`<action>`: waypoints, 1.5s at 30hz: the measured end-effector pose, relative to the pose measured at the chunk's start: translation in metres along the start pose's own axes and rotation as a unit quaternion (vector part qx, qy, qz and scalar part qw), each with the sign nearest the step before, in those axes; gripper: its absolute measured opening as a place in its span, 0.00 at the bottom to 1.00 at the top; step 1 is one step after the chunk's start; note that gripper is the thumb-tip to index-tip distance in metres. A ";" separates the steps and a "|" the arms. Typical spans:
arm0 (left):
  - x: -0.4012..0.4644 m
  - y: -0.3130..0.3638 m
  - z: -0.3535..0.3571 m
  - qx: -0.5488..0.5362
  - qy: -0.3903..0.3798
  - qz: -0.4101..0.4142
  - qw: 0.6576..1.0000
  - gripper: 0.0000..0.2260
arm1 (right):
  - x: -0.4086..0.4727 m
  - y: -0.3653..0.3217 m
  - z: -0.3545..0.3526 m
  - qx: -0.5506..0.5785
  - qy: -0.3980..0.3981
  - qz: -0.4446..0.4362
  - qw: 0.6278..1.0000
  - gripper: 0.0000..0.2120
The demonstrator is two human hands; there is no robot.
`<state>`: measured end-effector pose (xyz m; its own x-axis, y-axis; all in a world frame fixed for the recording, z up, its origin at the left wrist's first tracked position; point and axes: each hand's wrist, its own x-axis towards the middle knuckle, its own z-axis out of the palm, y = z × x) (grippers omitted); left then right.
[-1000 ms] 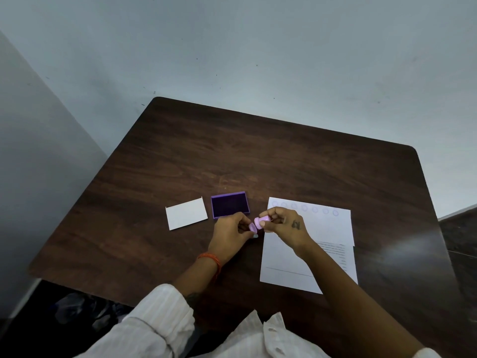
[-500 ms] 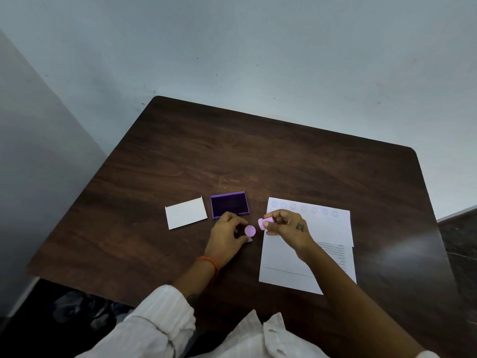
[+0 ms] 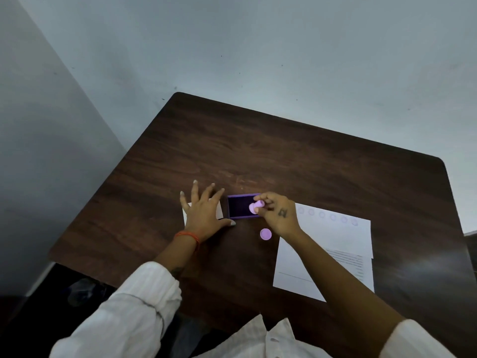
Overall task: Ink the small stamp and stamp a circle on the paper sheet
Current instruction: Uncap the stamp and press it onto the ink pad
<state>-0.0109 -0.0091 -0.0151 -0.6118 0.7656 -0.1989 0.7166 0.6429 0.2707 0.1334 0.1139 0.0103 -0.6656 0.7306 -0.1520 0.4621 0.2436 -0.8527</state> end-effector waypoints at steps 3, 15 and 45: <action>0.003 -0.001 0.001 0.016 -0.010 0.021 1.000 0.40 | 0.008 -0.014 0.016 -0.069 -0.023 -0.057 0.996 0.12; 0.007 -0.007 0.012 -0.014 0.003 0.029 0.999 0.35 | 0.011 -0.016 0.039 -0.304 -0.142 -0.162 0.928 0.19; 0.009 -0.007 0.015 -0.021 0.017 0.026 0.999 0.34 | 0.015 -0.024 0.047 -0.374 -0.152 -0.168 0.899 0.25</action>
<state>-0.0163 -0.0061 -0.0333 -0.5853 0.7964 -0.1524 0.7333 0.6001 0.3195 0.0849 0.0888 0.0048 -0.9186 0.3544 -0.1749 0.3933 0.8624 -0.3186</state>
